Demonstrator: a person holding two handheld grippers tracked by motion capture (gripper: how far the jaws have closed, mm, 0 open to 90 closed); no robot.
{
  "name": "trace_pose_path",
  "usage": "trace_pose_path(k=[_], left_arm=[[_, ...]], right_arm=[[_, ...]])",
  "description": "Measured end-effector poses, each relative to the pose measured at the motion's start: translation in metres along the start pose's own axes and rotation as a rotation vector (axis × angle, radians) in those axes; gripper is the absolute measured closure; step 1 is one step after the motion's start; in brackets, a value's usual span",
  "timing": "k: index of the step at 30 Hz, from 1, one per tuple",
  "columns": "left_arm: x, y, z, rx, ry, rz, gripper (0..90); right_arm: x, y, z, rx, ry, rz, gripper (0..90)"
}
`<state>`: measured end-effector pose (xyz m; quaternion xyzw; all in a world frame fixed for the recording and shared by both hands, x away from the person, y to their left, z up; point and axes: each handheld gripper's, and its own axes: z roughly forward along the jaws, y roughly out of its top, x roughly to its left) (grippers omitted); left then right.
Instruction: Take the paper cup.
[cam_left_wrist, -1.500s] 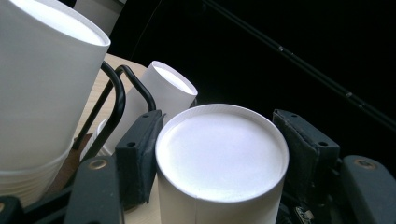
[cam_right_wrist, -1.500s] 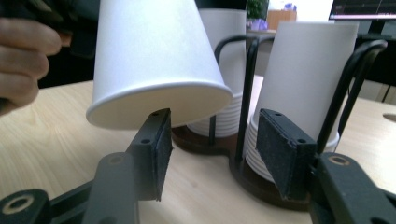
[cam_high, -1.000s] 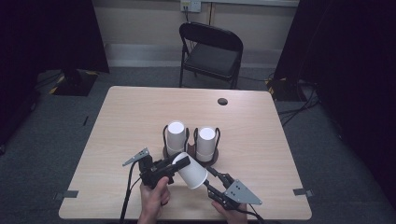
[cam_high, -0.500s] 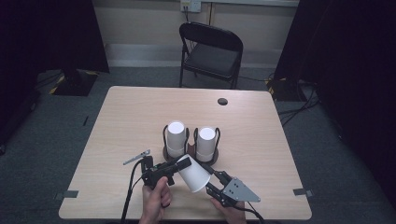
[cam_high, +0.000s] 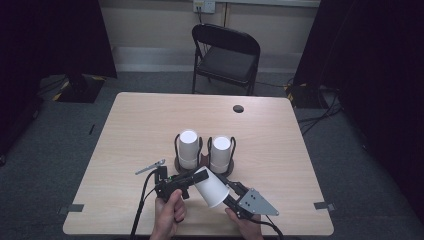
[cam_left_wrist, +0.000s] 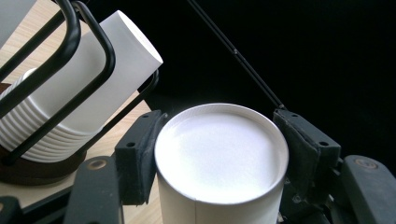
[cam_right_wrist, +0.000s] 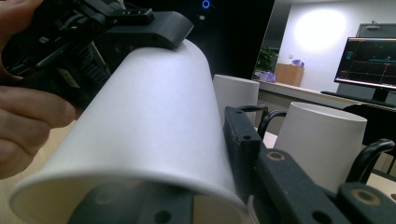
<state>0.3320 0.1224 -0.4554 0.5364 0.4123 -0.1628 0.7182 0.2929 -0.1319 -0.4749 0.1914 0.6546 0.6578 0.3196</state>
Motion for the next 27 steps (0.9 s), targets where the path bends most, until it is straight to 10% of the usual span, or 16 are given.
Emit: trace_pose_path(k=[27], left_arm=[[-0.017,0.012,-0.016,-0.035,0.172,0.316,24.8]], right_arm=[[-0.007,0.002,-0.009,0.066,-0.001,0.027,87.3]])
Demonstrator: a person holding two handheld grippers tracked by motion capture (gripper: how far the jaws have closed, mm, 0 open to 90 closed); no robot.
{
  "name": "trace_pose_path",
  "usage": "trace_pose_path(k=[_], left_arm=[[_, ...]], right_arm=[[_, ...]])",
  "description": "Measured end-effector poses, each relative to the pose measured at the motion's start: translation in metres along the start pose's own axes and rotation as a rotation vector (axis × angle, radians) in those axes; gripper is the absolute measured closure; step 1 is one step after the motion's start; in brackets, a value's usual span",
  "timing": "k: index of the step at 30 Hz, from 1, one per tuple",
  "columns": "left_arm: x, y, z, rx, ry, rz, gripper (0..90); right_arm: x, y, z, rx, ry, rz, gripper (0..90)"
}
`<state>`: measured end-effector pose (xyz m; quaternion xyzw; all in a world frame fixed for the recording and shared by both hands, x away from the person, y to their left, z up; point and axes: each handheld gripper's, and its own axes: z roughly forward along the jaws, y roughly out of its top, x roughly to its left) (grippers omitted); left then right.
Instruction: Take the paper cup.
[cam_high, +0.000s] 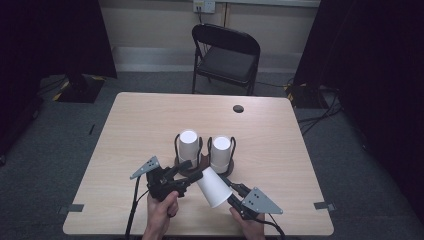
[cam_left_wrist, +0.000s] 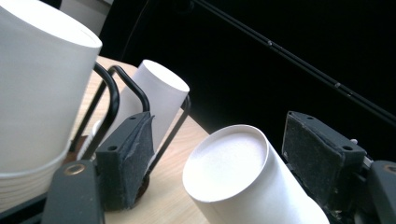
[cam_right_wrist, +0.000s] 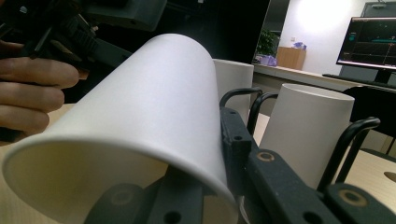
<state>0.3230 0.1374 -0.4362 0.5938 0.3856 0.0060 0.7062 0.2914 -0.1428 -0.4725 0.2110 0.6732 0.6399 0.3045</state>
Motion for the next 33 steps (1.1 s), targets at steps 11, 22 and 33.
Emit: trace_pose_path(k=[11,22,33], left_arm=[[0.003,-0.002,-0.010,0.007,0.142,0.102,22.8],[0.006,-0.005,-0.015,0.088,0.209,0.184,16.1],[-0.004,-0.008,-0.013,0.171,0.280,0.375,16.6]], right_arm=[[-0.003,0.002,0.000,0.085,0.002,0.031,87.3],[-0.012,0.004,0.002,0.164,-0.020,0.075,87.4],[-0.023,0.008,0.007,0.327,-0.011,0.142,87.4]])
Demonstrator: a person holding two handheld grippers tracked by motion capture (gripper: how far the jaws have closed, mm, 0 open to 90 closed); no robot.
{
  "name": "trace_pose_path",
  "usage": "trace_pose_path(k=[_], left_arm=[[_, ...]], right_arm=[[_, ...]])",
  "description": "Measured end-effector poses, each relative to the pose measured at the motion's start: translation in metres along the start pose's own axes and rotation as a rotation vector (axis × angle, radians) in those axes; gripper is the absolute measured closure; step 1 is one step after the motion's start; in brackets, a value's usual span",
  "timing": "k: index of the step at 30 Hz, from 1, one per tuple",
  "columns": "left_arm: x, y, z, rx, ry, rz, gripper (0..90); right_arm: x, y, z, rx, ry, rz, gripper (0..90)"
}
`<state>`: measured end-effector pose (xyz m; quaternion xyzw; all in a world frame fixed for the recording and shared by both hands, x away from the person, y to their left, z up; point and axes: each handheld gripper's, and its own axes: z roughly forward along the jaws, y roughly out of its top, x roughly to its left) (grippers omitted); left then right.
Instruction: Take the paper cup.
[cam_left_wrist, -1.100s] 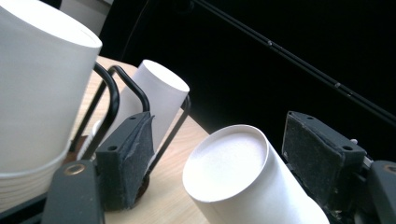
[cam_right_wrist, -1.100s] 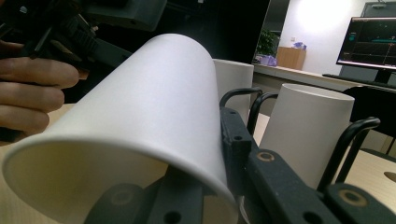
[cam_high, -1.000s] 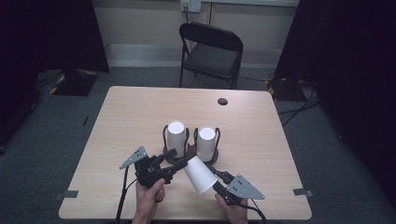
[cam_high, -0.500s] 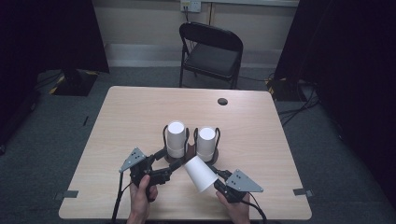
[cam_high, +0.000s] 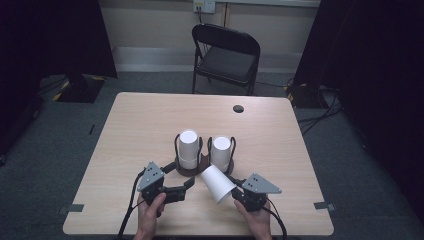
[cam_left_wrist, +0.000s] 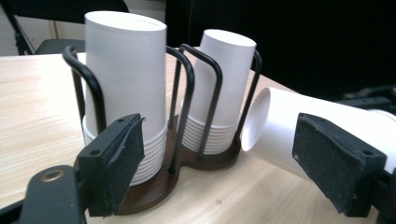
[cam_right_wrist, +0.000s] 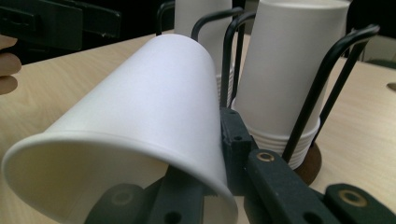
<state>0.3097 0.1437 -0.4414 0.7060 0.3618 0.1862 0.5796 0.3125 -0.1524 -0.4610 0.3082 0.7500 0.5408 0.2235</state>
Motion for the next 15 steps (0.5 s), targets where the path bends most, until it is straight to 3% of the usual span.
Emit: trace_pose_path(k=[4,6,9,12,13,15], left_arm=[[-0.002,-0.002,0.001,0.026,-0.023,0.039,17.4],[-0.003,-0.003,0.003,0.038,-0.007,0.061,17.3],[-0.005,-0.005,0.005,0.047,-0.049,0.075,16.4],[-0.011,-0.005,0.007,0.064,-0.050,0.129,16.0],[-0.014,-0.005,0.007,0.058,-0.037,0.136,16.0],[-0.017,-0.006,0.006,0.039,-0.055,0.143,16.2]], right_arm=[[-0.004,0.003,-0.001,0.037,0.026,0.034,87.5],[-0.006,0.005,-0.002,0.048,0.045,0.052,87.5],[-0.009,0.008,-0.005,0.064,0.064,0.062,87.5],[-0.013,0.013,-0.007,0.084,0.077,0.068,87.5],[-0.014,0.015,-0.007,0.093,0.082,0.068,87.5],[-0.016,0.019,-0.007,0.115,0.095,0.065,87.5]])
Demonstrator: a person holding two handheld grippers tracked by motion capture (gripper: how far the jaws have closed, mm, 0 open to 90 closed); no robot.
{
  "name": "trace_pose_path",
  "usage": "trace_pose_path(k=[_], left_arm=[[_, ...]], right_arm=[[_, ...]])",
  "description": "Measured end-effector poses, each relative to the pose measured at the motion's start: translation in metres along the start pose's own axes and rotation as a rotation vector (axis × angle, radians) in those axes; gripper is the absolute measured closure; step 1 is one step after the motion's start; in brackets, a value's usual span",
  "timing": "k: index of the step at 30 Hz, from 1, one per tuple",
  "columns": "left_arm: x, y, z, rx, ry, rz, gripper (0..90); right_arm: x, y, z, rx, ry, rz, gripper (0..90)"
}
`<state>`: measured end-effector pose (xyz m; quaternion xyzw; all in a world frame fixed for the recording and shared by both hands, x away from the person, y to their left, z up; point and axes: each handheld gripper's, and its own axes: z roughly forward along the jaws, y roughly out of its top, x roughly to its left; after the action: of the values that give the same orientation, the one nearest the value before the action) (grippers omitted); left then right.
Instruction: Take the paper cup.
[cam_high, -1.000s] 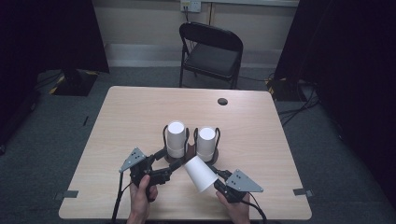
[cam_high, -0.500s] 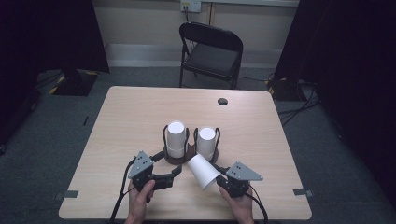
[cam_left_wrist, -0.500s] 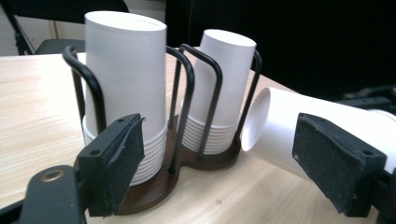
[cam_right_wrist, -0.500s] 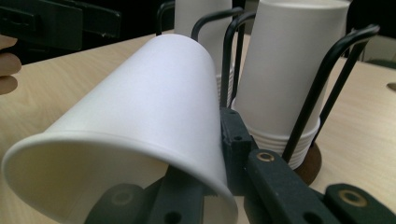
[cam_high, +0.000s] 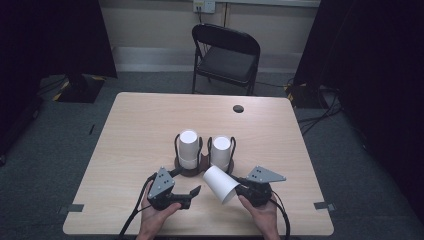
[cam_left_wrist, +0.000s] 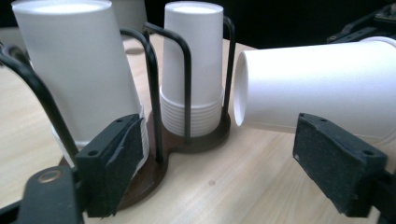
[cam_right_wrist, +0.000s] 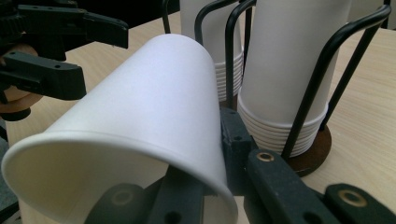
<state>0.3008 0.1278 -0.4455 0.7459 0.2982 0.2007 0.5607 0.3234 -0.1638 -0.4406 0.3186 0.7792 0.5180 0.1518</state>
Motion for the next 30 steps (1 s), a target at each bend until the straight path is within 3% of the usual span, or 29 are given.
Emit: trace_pose_path(k=[3,11,14,16,18,19,23,27,30], left_arm=[[-0.006,0.000,0.002,0.012,0.018,0.028,16.0],[-0.010,-0.003,0.004,0.011,-0.017,0.108,20.0],[-0.011,-0.006,0.005,0.021,-0.010,0.139,20.5],[-0.014,-0.007,0.008,0.030,-0.016,0.146,20.7],[-0.017,-0.007,0.010,0.034,-0.027,0.176,20.6],[-0.020,-0.007,0.010,0.041,-0.038,0.209,20.6],[-0.027,-0.008,0.016,0.066,-0.050,0.253,19.9],[-0.032,-0.008,0.019,0.091,-0.038,0.326,19.1],[-0.033,-0.009,0.021,0.106,-0.042,0.353,18.2]], right_arm=[[-0.002,0.005,-0.001,0.015,0.025,0.012,87.4],[-0.006,0.013,0.003,0.127,0.056,0.055,87.6],[-0.009,0.014,0.005,0.166,0.083,0.066,87.6],[-0.010,0.016,0.005,0.184,0.089,0.064,87.6],[-0.011,0.018,0.005,0.197,0.094,0.061,87.6],[-0.011,0.019,0.005,0.199,0.094,0.061,87.5],[-0.012,0.024,0.006,0.229,0.105,0.058,87.5],[-0.009,0.030,0.011,0.304,0.126,0.030,87.6],[-0.010,0.032,0.016,0.349,0.138,0.016,87.7]])
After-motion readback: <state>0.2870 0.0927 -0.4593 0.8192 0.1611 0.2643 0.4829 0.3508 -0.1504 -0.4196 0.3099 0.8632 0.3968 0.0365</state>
